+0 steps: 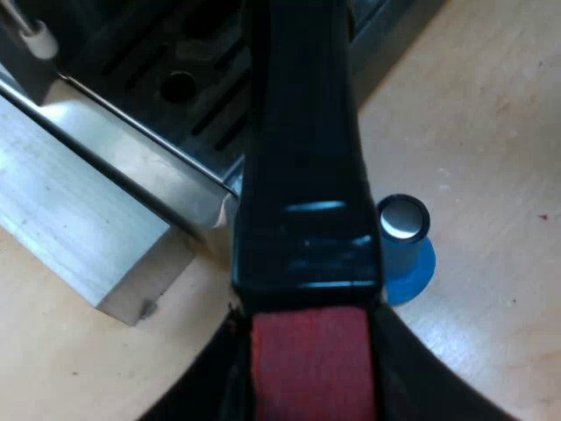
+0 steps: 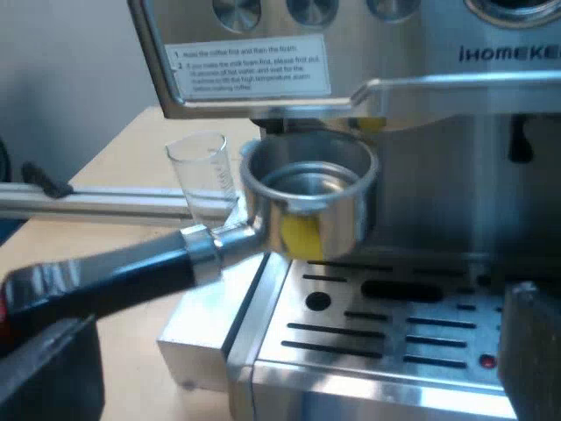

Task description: Put the handle in the coffee machine

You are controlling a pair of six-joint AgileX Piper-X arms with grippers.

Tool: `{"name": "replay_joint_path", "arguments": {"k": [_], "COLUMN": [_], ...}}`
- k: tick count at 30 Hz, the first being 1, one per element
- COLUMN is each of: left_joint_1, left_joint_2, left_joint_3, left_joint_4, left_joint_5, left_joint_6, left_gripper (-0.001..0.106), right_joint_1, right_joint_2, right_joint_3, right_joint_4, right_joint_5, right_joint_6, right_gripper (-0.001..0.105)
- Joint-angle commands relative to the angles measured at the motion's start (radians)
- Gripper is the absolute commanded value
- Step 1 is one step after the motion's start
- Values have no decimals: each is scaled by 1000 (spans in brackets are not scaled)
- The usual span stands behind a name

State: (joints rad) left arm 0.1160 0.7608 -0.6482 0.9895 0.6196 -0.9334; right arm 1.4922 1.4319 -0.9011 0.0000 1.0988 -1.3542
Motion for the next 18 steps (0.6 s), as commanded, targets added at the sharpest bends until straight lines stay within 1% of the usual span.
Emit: {"name": "replay_joint_path", "arguments": {"k": [1,3,10,15,18], "left_joint_1": [0,0,0,0,0], "left_joint_2": [32,56,128,170,196], "left_joint_3": [-12,-12,-12,-12,-12], "left_joint_4": [-31,-36,-107,-150,-165], "left_joint_5": [45,45,56,77,80], "left_joint_6": [31,49,49,53,56], "left_gripper": [0,0,0,0,0], "right_joint_1": [0,0,0,-3,-3], "right_joint_2": [25,36,42,66,88], "right_joint_3": [0,0,0,0,0], "right_joint_4": [-59,-64,-78,-78,-78], "right_joint_5": [17,17,16,60,114], "right_joint_6": [-20,-20,-14,-19,-19], "right_gripper": [92,92,92,92,92]}}
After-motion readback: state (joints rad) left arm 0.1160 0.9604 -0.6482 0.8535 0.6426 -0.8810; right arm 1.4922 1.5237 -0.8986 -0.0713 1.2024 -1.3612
